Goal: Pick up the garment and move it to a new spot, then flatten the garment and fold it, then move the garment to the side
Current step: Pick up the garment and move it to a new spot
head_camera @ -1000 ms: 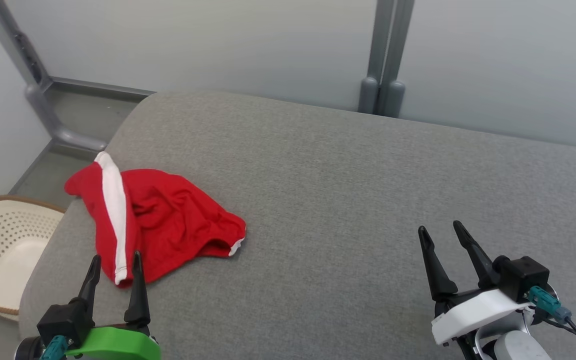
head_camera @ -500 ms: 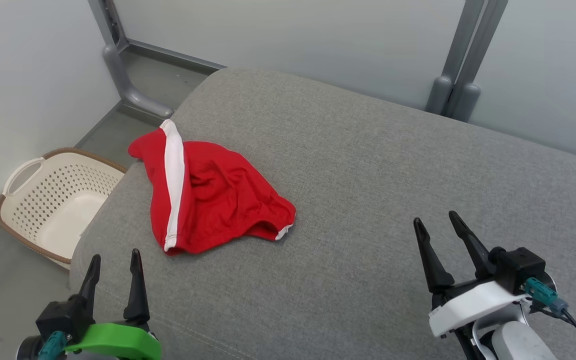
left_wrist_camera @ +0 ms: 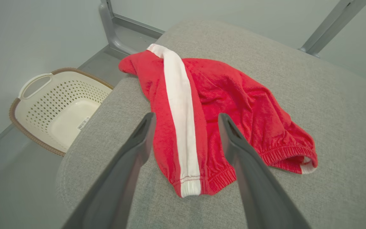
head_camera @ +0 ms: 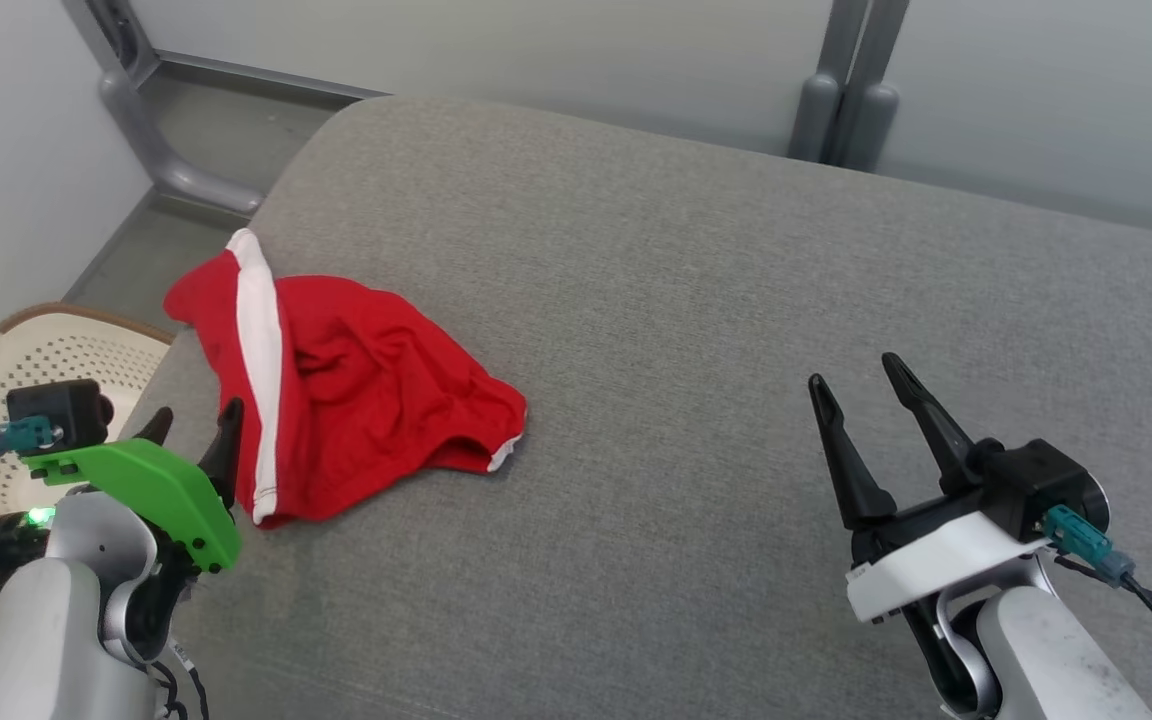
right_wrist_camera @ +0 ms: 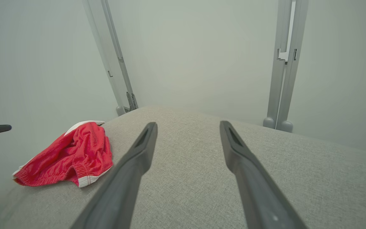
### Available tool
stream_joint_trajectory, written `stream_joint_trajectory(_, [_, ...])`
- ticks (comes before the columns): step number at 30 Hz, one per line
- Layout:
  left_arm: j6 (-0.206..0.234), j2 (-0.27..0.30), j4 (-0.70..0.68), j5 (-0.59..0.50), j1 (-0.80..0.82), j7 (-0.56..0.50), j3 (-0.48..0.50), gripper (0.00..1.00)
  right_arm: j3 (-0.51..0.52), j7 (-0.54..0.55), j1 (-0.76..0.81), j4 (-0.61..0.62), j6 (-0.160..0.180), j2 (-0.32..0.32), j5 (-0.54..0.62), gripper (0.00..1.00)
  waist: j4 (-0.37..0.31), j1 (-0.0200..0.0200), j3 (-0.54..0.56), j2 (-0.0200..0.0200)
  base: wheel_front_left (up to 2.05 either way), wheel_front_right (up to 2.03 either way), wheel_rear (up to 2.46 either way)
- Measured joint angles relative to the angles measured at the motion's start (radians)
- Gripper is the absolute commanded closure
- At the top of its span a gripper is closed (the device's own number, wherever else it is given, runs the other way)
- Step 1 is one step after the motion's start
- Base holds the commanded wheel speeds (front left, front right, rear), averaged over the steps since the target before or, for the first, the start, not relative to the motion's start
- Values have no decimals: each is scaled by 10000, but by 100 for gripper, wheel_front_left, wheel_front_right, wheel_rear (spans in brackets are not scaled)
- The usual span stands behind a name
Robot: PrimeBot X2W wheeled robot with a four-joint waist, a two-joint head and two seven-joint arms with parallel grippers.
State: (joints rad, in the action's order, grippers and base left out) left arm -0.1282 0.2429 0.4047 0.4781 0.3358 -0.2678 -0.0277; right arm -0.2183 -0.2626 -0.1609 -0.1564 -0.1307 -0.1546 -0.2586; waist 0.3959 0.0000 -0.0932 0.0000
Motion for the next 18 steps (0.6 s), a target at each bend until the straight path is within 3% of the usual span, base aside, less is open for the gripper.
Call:
stream_joint_trajectory(7, [-8, 895, 1421, 1592, 844, -1802, -669, 0, -301, 0, -582, 8, 0, 4, 59, 0, -892, 0, -575, 0, 0, 0, 0])
stream_joint_trajectory(18, [-6, 1413, 3939, 2339, 1270, -1919, -1386, 0, -410, 0, -964, 0, 0, 44, 65, 0, -2134, 0, -1412, 1, 0, 0, 0])
